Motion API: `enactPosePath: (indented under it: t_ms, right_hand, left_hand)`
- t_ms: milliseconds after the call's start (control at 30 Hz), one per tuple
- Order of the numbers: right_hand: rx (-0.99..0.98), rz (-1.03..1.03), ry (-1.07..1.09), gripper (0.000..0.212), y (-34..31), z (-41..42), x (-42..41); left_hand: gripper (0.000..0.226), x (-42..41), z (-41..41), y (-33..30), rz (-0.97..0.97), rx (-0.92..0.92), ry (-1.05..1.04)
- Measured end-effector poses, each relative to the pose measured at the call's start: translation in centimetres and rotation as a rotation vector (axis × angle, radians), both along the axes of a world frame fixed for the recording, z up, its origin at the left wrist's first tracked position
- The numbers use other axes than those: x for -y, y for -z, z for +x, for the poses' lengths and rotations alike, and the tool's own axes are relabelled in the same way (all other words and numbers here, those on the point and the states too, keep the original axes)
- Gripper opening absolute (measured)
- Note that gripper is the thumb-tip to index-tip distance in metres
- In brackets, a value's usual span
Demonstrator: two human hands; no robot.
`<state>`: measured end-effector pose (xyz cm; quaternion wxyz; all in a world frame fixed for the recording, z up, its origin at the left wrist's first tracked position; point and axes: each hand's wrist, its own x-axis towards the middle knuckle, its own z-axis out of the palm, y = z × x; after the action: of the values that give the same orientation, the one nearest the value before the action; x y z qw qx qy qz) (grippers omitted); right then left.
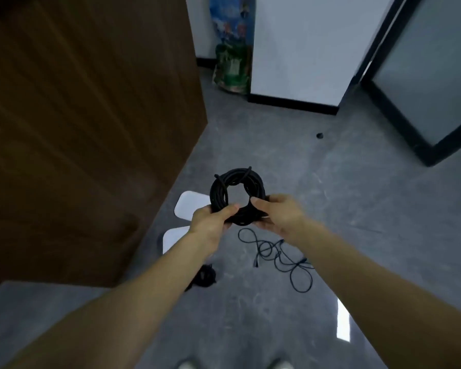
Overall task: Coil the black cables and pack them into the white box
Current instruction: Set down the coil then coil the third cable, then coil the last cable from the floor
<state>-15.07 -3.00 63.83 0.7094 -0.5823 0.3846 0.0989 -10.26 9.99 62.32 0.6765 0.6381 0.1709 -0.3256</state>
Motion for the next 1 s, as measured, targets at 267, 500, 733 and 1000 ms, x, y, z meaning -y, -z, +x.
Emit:
enactPosePath:
  t_ms: [267, 500, 733, 1000]
  right_hand:
    - [-0.122, 0.135, 0.016, 0.024, 17.7, 1.6, -8.0]
    - [-0.234, 0.072, -0.127, 0.021, 33.6, 2.0, -13.1]
    - [-0.266, 0.057, -0.297, 0.028, 48.9, 3.3, -21.1]
    - [-0.212, -0.025, -0.457, 0.010, 63.4, 5.6, -30.6]
  left_hand:
    - [0.008, -8.4, 1.4, 18.3, 0.125, -0.059, -0.017]
    - [0.007, -14.3, -0.1, 34.6, 0.154, -0.108, -0.096]
    - [0.030, -22.8, -1.2, 48.9, 0.230, -0.161, -0.241]
    - [0.026, -31.5, -0.8, 61.5, 0.338, -0.092, -0.486]
